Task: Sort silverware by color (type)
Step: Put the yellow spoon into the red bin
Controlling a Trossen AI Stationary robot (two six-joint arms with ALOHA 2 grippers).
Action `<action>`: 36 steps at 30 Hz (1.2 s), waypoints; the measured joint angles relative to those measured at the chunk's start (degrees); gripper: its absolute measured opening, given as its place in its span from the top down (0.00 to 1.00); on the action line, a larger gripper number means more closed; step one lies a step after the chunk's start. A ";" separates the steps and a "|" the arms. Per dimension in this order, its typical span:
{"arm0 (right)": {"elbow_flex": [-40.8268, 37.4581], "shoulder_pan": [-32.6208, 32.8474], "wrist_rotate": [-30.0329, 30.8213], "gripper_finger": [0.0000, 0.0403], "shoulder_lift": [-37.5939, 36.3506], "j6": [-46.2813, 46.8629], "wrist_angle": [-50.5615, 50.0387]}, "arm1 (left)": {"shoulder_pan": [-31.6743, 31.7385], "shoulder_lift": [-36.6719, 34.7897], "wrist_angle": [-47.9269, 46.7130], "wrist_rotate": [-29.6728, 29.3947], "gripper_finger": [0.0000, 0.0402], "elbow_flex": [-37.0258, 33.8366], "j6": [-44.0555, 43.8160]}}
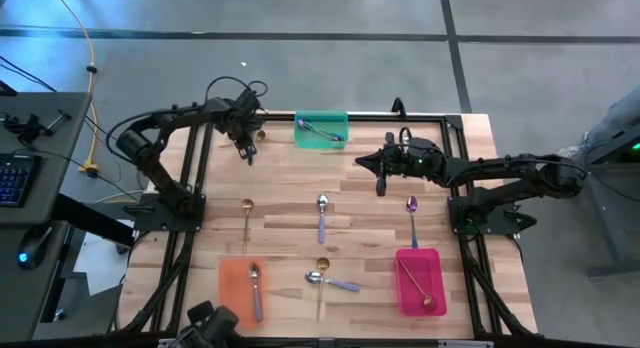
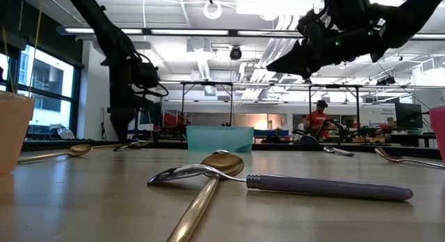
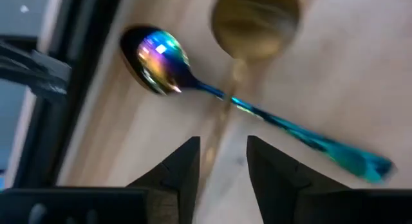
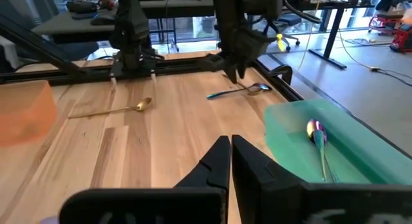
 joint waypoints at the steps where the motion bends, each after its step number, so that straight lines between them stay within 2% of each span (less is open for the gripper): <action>1: 0.00 0.00 0.00 1.00 0.00 -0.10 0.00 | 0.32 0.47 0.80 0.14 0.70 0.01 0.64; 19: 0.00 0.00 -0.02 1.00 0.02 -0.57 -0.34 | 4.30 1.71 1.79 3.31 0.80 0.05 3.69; 28: 0.00 0.00 -0.28 1.00 0.04 -1.08 -1.38 | 3.75 -1.11 -1.45 0.49 0.79 0.05 7.31; 36: 0.00 0.00 -1.31 1.00 0.04 -1.51 -1.76 | 5.04 0.86 -2.82 1.59 0.69 0.03 6.80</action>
